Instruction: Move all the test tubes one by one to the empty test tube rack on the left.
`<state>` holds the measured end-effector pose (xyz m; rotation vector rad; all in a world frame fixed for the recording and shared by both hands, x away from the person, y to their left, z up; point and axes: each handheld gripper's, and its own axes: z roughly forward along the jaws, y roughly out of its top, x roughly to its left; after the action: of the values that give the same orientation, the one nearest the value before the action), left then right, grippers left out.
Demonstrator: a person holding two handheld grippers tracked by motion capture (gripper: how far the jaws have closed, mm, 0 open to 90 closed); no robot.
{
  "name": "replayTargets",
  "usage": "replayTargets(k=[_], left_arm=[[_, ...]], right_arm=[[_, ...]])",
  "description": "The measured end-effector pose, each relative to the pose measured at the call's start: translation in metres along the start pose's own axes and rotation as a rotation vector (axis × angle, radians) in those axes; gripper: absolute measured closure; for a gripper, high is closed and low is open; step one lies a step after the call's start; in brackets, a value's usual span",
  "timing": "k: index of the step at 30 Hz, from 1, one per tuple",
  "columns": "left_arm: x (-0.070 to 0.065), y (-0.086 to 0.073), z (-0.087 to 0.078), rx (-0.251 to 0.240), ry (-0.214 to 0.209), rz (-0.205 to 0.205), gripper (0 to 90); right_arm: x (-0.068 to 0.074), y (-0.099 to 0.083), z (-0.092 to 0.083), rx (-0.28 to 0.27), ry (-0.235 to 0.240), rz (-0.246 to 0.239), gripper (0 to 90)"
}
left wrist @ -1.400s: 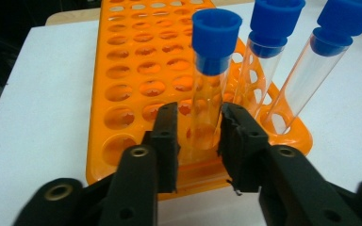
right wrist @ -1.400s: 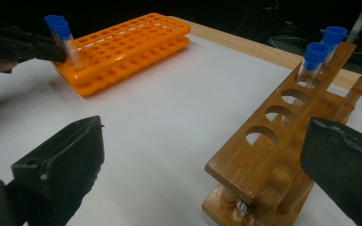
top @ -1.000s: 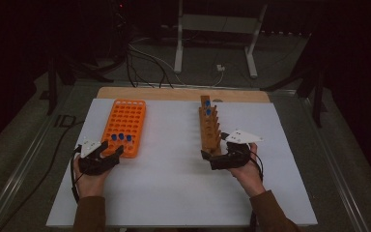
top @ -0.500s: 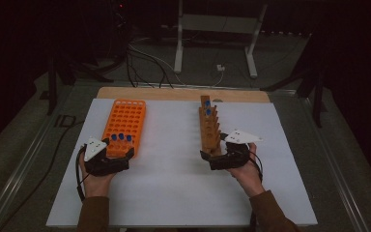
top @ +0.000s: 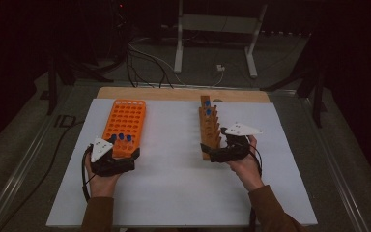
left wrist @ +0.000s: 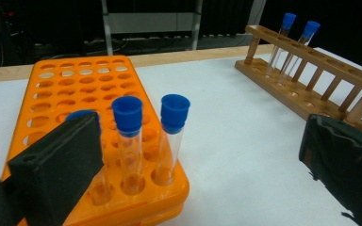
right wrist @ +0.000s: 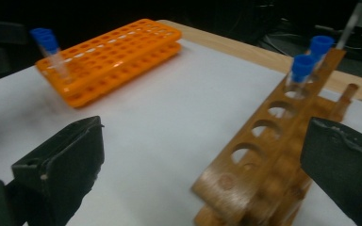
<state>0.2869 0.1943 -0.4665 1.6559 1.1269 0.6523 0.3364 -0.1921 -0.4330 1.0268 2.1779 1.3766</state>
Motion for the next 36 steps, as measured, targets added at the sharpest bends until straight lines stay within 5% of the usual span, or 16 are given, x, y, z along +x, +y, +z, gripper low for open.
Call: replayTargets(k=[19,23,29,36], left_arm=[[-0.002,-0.001,0.005,-0.009,-0.013,-0.019,0.3],[-0.002,-0.001,0.005,-0.013,-0.01,-0.024,0.3],[0.001,-0.001,0.002,-0.024,-0.009,-0.039,0.3],[0.003,-0.001,0.001,-0.03,-0.009,-0.047,0.3]], right_arm=[[-0.037,0.032,0.044,0.045,-0.081,0.039,8.4],[-0.043,0.033,0.056,0.054,-0.103,0.051,17.4],[-0.049,0.03,0.076,0.061,-0.159,0.032,47.1],[-0.048,0.028,0.092,0.073,-0.252,0.004,62.3]])
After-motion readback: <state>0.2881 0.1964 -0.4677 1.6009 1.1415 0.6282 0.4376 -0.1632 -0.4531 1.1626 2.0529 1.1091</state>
